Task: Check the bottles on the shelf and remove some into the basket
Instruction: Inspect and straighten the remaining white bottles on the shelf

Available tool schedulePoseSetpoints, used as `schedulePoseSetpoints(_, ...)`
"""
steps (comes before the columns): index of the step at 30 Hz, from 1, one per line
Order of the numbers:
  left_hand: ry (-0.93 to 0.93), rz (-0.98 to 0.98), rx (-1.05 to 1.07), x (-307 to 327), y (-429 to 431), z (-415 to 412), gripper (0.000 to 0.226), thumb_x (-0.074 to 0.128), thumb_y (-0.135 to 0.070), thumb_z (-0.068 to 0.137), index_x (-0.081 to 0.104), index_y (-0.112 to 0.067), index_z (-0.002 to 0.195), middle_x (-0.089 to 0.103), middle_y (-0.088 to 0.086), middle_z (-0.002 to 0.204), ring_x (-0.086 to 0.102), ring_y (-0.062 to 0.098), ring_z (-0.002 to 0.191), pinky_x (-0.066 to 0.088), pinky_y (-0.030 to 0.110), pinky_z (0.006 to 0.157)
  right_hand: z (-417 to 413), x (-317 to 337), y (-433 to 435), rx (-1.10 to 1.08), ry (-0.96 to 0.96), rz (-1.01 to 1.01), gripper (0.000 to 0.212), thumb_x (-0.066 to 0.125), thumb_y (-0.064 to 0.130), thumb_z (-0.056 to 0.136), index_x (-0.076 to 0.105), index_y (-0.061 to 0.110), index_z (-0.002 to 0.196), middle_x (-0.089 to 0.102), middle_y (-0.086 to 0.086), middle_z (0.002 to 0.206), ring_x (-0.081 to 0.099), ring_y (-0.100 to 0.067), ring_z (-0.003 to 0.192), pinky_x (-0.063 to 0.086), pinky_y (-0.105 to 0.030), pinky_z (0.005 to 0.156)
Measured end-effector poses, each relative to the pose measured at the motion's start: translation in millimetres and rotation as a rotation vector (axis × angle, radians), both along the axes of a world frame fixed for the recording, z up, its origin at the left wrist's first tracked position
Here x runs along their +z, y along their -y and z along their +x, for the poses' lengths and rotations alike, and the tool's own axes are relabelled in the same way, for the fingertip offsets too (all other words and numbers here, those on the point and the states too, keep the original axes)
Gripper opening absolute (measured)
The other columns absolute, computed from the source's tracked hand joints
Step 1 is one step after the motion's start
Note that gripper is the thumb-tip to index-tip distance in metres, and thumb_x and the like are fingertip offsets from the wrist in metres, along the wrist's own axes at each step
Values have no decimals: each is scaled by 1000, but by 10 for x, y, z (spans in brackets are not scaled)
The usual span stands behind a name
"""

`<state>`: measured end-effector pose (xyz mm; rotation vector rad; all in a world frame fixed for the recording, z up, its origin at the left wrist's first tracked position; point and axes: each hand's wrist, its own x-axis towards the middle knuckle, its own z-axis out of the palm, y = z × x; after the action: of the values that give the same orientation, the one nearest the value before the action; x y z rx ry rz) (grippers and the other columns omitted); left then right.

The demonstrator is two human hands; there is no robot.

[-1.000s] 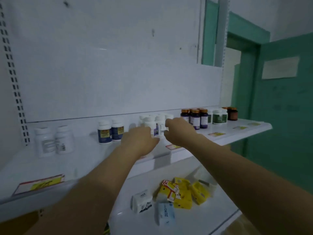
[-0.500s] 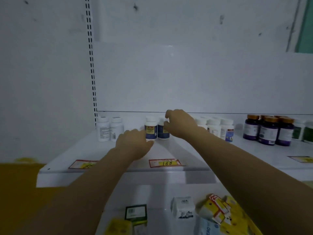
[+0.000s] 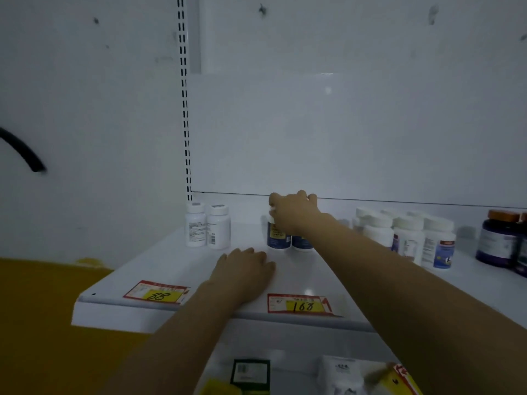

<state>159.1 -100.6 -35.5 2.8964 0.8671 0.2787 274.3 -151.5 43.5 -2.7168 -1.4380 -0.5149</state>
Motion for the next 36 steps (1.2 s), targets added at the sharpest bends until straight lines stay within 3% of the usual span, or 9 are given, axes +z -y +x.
schedulePoseSetpoints(5,-41,-7,13,33,50,-46,50,20,-43,100,43,-18,137,41,6,143,38,25,130,28,42,110,-8,25,2,79,-27,80,28,38,35,100,44,16,120,60,-10,114,48,-30,108,28,-43,97)
schedulePoseSetpoints(10,12,-59,37,89,121,-113,49,27,-45,99,44,-18,136,46,6,140,45,22,125,34,37,104,-100,280,182,219,-267,269,34,50,37,95,47,17,122,56,-10,119,53,-25,99,41,-34,84)
schedulePoseSetpoints(13,192,-174,57,170,192,-162,61,44,-48,94,29,-18,144,41,6,145,43,22,129,36,35,103,-137,503,304,294,-402,370,40,61,37,89,50,16,122,54,-10,123,51,-21,97,46,-30,81)
schedulePoseSetpoints(17,533,-385,42,436,267,-113,75,65,-40,84,25,-16,144,42,4,145,45,23,128,40,34,98,-182,693,446,331,-407,369,45,68,39,84,54,17,121,57,-5,124,53,-19,106,42,-27,82)
schedulePoseSetpoints(22,702,-524,-88,508,320,-9,51,72,-26,81,47,-17,124,58,0,120,51,10,93,38,25,79,-210,686,609,431,-479,386,40,65,34,87,56,18,123,60,-1,123,56,-17,112,44,-26,87)
schedulePoseSetpoints(26,786,-464,-48,466,395,42,44,74,-26,79,49,-17,114,54,-7,101,52,10,87,39,23,76,-183,605,635,340,-500,474,56,64,50,83,58,12,123,60,-1,120,55,-18,108,46,-30,88)
schedulePoseSetpoints(29,797,-474,-60,488,420,59,45,75,-28,77,49,-17,112,56,-6,100,54,11,86,40,23,74,-152,580,639,321,-534,534,48,67,47,83,67,6,107,68,-6,107,61,-21,98,49,-31,79)
schedulePoseSetpoints(33,734,-540,-124,544,433,-12,46,68,-32,83,48,-19,123,53,-6,106,51,10,92,38,24,78,-96,592,677,393,-717,611,44,68,35,85,59,13,122,62,-5,118,60,-20,107,50,-34,94)
schedulePoseSetpoints(36,791,-550,-120,552,425,-41,45,69,-26,83,51,-17,123,57,-4,107,53,12,93,40,25,79,-101,586,689,446,-783,605,44,65,34,87,56,14,125,61,-4,121,59,-19,109,48,-38,100)
